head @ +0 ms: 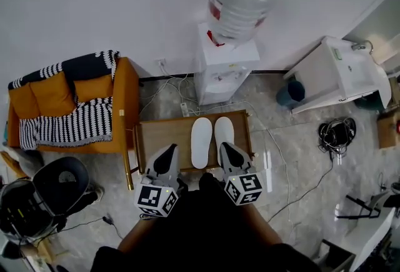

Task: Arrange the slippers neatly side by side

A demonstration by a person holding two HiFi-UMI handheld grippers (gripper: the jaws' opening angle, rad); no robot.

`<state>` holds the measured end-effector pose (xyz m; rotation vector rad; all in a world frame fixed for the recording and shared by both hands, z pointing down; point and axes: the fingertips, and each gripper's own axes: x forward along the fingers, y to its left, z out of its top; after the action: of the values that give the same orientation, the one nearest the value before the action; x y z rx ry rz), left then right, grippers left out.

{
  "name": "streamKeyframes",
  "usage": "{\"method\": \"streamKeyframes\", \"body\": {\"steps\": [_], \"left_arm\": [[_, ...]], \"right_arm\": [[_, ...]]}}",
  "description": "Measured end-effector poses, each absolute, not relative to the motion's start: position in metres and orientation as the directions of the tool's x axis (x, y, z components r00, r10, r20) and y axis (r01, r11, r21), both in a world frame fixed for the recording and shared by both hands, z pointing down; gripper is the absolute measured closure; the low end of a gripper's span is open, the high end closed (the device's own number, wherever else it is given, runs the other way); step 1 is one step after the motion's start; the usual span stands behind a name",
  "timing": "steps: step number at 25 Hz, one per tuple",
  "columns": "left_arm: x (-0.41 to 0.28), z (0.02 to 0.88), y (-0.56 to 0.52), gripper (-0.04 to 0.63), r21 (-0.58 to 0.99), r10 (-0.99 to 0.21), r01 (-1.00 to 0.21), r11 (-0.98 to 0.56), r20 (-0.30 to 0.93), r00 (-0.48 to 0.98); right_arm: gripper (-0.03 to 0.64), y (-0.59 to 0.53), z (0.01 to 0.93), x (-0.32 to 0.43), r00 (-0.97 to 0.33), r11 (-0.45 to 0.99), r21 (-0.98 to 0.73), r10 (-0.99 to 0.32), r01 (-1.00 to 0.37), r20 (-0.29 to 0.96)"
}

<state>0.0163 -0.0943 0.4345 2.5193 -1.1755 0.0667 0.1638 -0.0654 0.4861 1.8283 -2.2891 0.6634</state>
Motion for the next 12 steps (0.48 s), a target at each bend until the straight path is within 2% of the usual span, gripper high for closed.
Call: {"method": "streamKeyframes", "body": {"steps": [12], "left_arm": [[0.0249, 0.4368, -0.1022, 0.578, 0.295, -0.708, -0.727, -0.620, 0.190, 0.680]], "right_arm": [[0.605, -0.0601, 0.4914, 0.1575, -0.250, 0.155, -0.259, -0.887, -0.953, 0.388]]}}
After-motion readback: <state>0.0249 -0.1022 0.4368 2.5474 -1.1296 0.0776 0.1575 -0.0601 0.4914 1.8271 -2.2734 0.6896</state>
